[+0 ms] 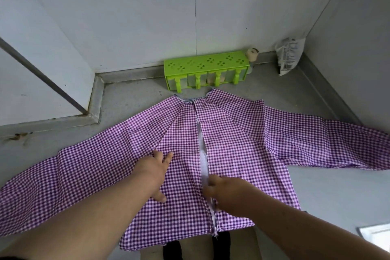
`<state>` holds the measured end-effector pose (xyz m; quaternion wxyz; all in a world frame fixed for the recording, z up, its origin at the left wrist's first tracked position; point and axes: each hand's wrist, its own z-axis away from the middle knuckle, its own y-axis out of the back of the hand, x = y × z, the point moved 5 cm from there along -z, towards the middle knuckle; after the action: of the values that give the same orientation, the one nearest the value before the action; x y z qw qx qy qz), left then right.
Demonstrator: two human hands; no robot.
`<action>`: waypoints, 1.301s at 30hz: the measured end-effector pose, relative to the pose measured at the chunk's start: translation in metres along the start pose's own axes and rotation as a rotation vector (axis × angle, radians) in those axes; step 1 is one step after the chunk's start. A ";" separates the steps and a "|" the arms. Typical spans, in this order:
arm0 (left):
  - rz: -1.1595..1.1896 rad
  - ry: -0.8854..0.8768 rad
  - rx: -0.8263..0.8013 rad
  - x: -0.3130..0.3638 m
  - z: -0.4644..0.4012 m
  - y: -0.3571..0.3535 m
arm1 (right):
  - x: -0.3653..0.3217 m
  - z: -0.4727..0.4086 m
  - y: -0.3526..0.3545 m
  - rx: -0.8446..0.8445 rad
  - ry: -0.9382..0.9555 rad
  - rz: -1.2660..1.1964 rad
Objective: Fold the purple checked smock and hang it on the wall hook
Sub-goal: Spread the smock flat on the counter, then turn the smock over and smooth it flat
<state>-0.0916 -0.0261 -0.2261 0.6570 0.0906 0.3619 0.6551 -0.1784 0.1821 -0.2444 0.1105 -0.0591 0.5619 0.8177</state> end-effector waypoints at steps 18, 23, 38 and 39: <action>0.171 -0.077 0.039 -0.010 -0.003 0.021 | 0.046 -0.024 0.055 0.219 -0.102 -0.200; 0.449 -0.048 0.298 -0.056 -0.029 0.053 | 0.126 -0.026 0.066 0.115 -0.585 -0.227; 1.075 0.352 0.288 -0.119 -0.129 0.037 | 0.218 -0.041 0.090 0.198 -0.794 -0.302; 1.075 0.358 0.284 -0.118 -0.128 0.036 | 0.225 -0.045 0.088 0.160 -0.813 -0.324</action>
<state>-0.1823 -0.1759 -0.2547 0.1423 0.2368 0.4548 0.8466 -0.4194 0.1354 -0.2305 0.4536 0.1886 0.5177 0.7005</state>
